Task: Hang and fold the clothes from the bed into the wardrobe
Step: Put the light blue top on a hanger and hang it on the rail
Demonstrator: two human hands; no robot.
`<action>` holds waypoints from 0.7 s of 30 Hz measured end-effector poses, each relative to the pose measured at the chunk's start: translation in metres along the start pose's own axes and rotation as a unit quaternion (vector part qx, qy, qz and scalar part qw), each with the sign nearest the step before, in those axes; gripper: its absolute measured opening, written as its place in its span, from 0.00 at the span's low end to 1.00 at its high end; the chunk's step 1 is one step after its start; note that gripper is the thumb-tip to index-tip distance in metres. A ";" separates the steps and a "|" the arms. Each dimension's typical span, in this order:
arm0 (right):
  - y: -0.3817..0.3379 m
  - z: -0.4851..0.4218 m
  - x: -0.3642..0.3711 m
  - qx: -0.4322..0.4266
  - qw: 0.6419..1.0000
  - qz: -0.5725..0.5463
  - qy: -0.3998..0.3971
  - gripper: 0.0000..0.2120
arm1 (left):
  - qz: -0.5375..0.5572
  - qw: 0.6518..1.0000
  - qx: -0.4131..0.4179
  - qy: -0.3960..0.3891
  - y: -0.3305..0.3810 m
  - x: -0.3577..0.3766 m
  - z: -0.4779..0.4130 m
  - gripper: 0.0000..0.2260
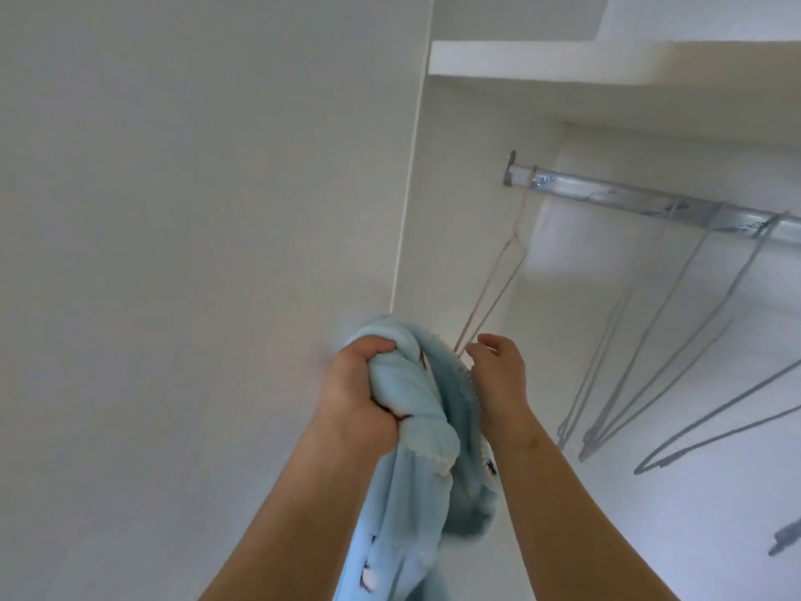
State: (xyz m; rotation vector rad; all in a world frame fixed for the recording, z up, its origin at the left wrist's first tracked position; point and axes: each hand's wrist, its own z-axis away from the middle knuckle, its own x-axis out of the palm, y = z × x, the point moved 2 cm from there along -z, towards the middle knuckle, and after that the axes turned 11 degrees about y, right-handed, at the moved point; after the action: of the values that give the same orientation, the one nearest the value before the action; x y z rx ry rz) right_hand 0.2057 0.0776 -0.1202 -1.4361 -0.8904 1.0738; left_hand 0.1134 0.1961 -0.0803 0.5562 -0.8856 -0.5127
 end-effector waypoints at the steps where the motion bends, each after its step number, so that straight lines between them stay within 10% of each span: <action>1: 0.000 -0.007 0.004 0.019 1.000 -0.003 -0.020 0.18 | 0.006 1.000 -0.004 -0.005 0.000 0.003 -0.002 0.08; 16: -0.003 -0.043 0.035 0.086 0.985 -0.004 -0.148 0.27 | 0.024 1.000 0.002 0.014 -0.005 0.006 -0.012 0.08; 21: -0.006 -0.039 0.045 0.086 0.975 -0.004 -0.206 0.16 | 0.016 1.000 -0.019 0.014 -0.002 0.003 -0.009 0.08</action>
State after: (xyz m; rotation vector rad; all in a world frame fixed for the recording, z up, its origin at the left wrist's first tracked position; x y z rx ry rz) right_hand 0.2567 0.1082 -0.1200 -1.0815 -1.0635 1.4365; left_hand 0.1224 0.1949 -0.0840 0.5131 -0.8554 -0.4904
